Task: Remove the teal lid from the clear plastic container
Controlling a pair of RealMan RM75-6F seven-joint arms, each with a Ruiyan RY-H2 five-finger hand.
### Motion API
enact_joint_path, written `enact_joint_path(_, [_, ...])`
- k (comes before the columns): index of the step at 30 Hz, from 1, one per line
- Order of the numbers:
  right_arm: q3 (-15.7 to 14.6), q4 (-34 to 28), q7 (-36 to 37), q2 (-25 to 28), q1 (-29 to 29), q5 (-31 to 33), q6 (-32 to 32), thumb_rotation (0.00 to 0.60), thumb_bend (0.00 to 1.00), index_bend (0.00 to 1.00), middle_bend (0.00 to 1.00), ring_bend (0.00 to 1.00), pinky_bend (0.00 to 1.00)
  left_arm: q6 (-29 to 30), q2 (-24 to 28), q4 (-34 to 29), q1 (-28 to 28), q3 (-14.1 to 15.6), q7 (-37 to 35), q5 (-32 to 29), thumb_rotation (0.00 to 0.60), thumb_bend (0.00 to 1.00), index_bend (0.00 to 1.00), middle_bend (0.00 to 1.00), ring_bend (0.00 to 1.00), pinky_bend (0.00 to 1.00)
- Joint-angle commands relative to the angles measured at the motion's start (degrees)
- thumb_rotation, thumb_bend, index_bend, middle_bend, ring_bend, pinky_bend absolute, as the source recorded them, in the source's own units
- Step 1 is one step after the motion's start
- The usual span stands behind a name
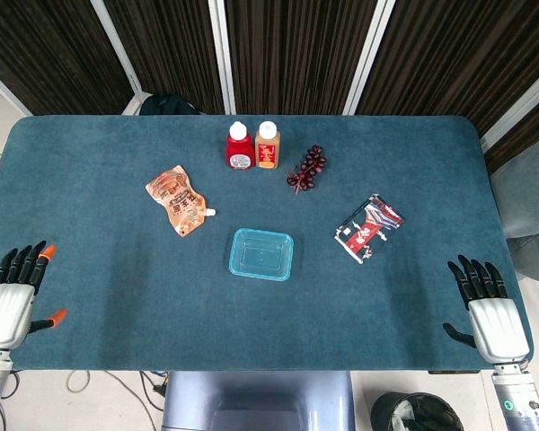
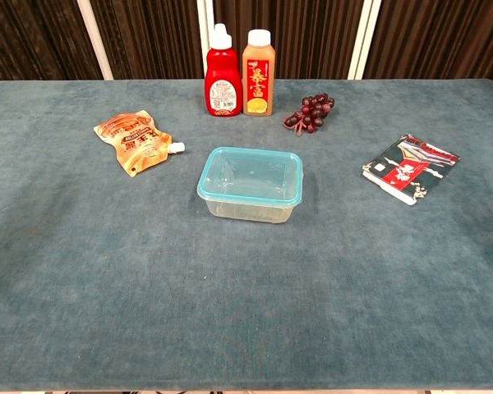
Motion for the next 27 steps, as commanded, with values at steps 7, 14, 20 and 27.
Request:
enact_joint_path(7, [-0.1,-0.1,0.0,0.1,0.0,0.1,-0.2,0.600,0.19,0.00,0.00,0.00,0.00,-0.2,0.2,-0.2,0.0,0.1,0.0,-0.1,0.600,0.00,0.00,0.00,0.00,0.00])
enact_joint_path(14, [-0.1,-0.2,0.0,0.2,0.1,0.2,-0.4,0.600,0.19,0.00,0.00,0.00,0.00,-0.4,0.1,-0.2,-0.1,0.1,0.2,-0.1,0.600,0.00,0.00,0.00,0.00,0.00])
enact_joint_path(20, [-0.1,-0.5,0.1,0.3,0.1,0.4,-0.7,0.600,0.19,0.00,0.00,0.00,0.00,-0.4,0.2,-0.4,-0.1,0.2,0.4,0.0,0.600,0.00,0.00,0.00,0.00,0.00])
enact_joint_path(27, [-0.3,-0.8,-0.1,0.4,0.0,0.4,-0.7,0.600,0.19,0.00,0.00,0.00,0.00,-1.6,0.4,-1.4,-0.6,0.1,-0.4,-0.6,0.600,0.00,0.00,0.00,0.00,0.00])
